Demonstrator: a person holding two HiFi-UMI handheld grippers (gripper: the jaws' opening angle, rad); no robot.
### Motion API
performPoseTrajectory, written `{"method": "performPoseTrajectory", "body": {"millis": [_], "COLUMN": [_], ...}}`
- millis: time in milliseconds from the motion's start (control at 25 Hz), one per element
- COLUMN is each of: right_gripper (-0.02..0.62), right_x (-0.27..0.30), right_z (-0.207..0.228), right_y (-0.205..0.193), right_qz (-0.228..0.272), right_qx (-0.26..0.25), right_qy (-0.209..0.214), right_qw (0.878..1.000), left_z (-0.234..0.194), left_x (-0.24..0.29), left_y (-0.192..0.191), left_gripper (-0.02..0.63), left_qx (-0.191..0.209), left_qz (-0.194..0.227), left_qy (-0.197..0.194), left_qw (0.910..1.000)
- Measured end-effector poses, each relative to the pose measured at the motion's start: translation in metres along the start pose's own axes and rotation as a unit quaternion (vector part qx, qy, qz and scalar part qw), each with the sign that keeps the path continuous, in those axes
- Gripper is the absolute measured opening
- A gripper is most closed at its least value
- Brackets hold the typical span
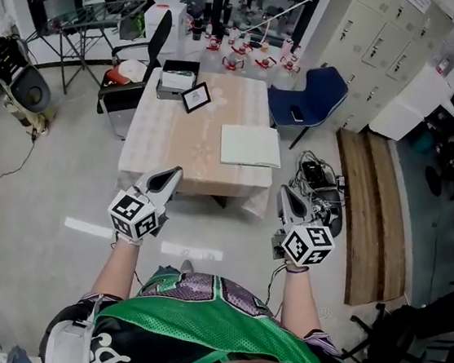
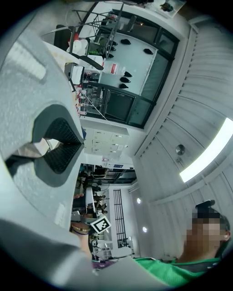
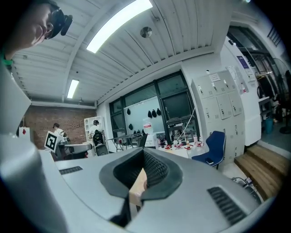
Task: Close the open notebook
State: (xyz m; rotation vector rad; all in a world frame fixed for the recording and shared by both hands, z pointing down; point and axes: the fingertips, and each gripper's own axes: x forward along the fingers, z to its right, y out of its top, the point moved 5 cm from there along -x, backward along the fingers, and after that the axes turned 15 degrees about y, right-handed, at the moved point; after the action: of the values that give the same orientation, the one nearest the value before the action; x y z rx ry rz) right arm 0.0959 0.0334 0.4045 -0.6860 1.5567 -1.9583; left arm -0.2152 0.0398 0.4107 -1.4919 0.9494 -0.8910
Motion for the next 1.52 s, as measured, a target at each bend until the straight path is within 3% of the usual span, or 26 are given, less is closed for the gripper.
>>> {"method": "performPoseTrajectory", "body": {"millis": [280,560,1120,1520], "right_gripper": [-0.002,-0.002,0.0,-0.001], "right_x": [0.039,0.051,0.055,0.106], "right_z": [0.019,0.063,0.196,0.219], "right_y": [0.004,-0.006,0.018,0.017], "right_qz": [-0.008,-0.017,-0.001,-0.01], "right_qx": [0.001,0.027,0.036,0.029], "right_qy": [-0.016,-0.016,0.039,0.034], "right_qw": [1.0,0.999,0.999,0.999], "left_z": [-0.033,-0.024,0.032,0.003], "left_x": [0.043,0.093,0.187,0.229], "left_y": [-0.001,-0.005,0.007,0.009], "left_gripper": [0.014,0.014,0.014,0.014], "left_qx": [-0.006,-0.011,-0.019,0.005], "left_qz": [-0.006,-0.021,-0.003,-0.01], "left_qy": [-0.019,-0.03,0.037,0.033], "left_qw": [0.9998,0.9993,0.9992,0.9994]}}
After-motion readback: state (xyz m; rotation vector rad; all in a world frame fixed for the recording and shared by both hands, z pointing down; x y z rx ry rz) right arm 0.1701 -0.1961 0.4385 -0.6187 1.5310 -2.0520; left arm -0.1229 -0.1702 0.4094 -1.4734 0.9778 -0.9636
